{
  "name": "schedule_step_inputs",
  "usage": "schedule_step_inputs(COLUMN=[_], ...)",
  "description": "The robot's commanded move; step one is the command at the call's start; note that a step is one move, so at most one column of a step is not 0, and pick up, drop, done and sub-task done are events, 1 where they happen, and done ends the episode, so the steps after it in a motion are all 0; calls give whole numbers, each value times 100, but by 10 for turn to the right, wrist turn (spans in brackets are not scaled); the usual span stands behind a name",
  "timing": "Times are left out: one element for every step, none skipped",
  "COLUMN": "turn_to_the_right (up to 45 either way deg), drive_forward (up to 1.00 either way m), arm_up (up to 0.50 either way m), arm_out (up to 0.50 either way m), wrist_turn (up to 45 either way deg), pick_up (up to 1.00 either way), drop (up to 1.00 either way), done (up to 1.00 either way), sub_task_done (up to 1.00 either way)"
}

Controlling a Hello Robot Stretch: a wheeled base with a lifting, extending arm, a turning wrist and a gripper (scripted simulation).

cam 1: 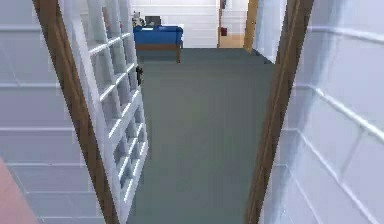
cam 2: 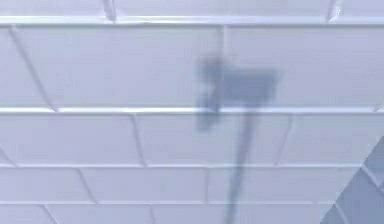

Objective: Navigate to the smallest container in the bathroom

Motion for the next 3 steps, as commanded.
schedule_step_inputs(turn_to_the_right=[-450, -150, 0], drive_forward=[0, 0, 100], arm_up=[0, 0, 0], arm_out=[0, 0, 0], wrist_turn=[0, 0, 0], pick_up=[0, 0, 0], drop=[0, 0, 0], done=[0, 0, 0], sub_task_done=[0, 0, 0])
